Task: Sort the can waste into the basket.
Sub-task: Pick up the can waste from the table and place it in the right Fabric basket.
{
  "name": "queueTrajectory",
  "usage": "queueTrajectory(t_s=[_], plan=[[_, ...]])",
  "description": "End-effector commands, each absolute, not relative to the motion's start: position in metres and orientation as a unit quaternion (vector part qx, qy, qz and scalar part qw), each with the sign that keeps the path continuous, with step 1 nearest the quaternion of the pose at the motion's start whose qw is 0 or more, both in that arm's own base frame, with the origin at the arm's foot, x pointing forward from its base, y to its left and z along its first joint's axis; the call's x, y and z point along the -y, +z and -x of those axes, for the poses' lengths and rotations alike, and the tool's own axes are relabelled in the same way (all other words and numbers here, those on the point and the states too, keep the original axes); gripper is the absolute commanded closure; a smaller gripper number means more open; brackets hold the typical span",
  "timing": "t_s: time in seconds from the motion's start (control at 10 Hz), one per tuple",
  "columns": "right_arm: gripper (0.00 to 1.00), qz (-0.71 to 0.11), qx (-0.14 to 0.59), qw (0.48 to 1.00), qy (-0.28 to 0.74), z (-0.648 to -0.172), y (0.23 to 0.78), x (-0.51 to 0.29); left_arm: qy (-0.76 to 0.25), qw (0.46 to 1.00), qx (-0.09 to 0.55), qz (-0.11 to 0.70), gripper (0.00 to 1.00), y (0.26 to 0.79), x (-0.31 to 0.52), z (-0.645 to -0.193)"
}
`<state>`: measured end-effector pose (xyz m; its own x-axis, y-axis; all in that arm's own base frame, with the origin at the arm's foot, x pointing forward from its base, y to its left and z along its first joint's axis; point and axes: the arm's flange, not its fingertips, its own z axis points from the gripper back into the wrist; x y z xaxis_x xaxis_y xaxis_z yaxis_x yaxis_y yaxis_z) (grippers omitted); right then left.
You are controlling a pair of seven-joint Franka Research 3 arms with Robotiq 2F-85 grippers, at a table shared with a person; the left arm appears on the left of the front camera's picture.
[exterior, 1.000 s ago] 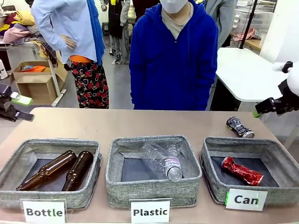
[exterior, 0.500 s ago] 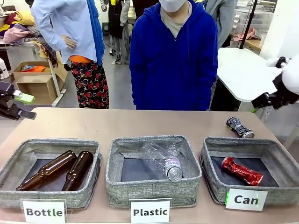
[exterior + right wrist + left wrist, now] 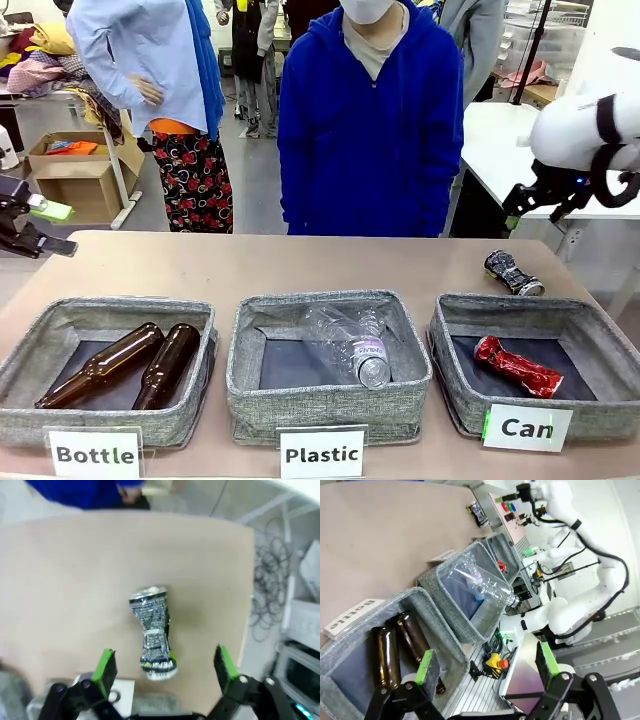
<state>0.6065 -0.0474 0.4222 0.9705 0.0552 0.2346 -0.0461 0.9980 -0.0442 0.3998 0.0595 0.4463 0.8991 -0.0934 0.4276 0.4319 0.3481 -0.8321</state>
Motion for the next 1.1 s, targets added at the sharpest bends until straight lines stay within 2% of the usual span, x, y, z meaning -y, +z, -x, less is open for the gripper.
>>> queueTrajectory(t_s=[0.0, 0.4, 1.0], plan=[[0.00, 0.017, 0.060, 0.998, 0.028, -0.625, 0.416, 0.040, -0.168, 0.808, 0.151, 0.545, 0.00, 0.447, -0.059, -0.395], [0.00, -0.017, -0.021, 0.999, 0.033, -0.641, 0.348, 0.040, -0.168, 0.808, 0.151, 0.545, 0.00, 0.447, -0.059, -0.395], [0.00, -0.021, -0.035, 0.999, 0.024, -0.645, 0.313, 0.036, -0.168, 0.808, 0.151, 0.545, 0.00, 0.447, -0.059, -0.395]])
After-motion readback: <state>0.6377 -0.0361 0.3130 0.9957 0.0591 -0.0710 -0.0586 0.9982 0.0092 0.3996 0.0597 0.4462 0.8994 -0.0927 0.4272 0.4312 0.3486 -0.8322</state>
